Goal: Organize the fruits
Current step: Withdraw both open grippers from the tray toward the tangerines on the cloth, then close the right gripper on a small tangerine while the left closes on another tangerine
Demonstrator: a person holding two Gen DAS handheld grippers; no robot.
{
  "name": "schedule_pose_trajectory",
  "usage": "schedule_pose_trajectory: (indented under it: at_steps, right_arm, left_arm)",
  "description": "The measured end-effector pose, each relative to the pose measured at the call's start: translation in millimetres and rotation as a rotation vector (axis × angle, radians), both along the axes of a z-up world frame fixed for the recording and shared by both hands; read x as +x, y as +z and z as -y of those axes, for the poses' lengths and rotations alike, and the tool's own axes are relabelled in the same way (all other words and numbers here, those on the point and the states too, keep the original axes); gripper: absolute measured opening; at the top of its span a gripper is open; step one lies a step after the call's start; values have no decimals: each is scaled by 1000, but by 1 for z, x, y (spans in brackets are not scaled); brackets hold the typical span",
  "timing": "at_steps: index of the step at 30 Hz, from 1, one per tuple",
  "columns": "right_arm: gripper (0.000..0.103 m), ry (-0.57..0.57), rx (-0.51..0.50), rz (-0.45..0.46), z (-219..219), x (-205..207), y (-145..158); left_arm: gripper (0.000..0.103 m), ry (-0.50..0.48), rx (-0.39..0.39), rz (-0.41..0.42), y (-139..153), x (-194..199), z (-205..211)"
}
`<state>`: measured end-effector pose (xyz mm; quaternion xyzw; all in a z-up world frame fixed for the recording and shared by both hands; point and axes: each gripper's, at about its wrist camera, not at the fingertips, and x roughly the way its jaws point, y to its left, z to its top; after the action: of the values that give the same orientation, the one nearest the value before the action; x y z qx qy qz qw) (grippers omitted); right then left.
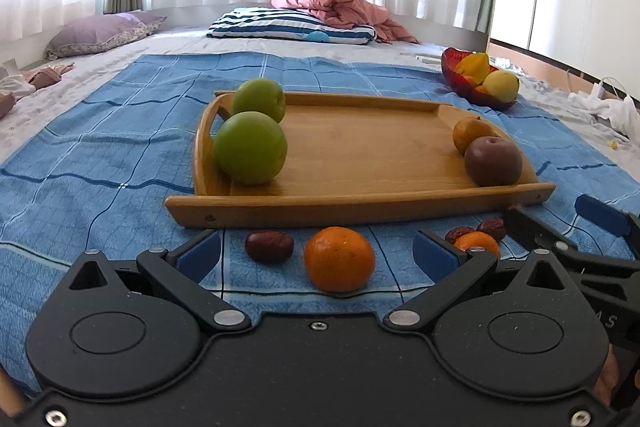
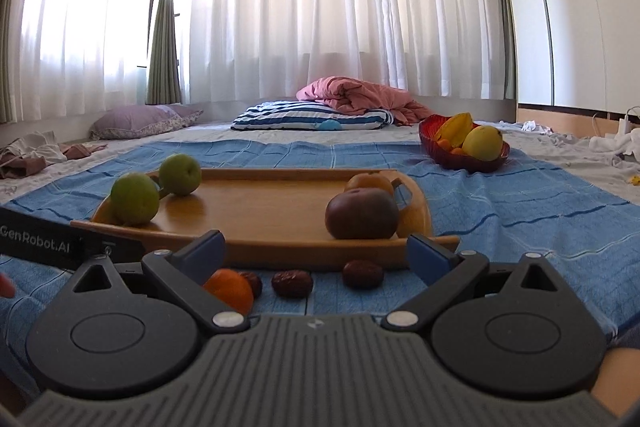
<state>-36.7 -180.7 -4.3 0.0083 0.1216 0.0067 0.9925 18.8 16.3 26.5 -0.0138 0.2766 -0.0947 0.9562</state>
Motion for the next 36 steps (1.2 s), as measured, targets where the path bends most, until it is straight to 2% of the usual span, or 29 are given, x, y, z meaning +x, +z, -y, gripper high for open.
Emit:
schedule_pose_trajectory:
  at_steps: [11,15,18,26,31,36]
  right_arm:
    - [87,62,8,-45,-10,-4,-8]
    - [85,74,4,-48,-13,-4,-10]
    - [80,79,16,-53,-14,-4,-11]
    - [57,103,21,-68,-21,-4,-11]
    - [49,126,-20,-67,-32,-4,-10]
    - [46,142,-17,-73,-38,-4,-9]
  left_arm:
    - [96,-5,-29,-24,-5,0,-2]
    - [91,-15,-17,-23,-6,-1,2]
    - [83,-23,-17,-34,-7,-1,4]
    - [78,-23,-29,-52,-8,1,6]
    - [75,-11,-31,-50,-8,3,6]
    - [75,-1,-28,-51,-8,4,8]
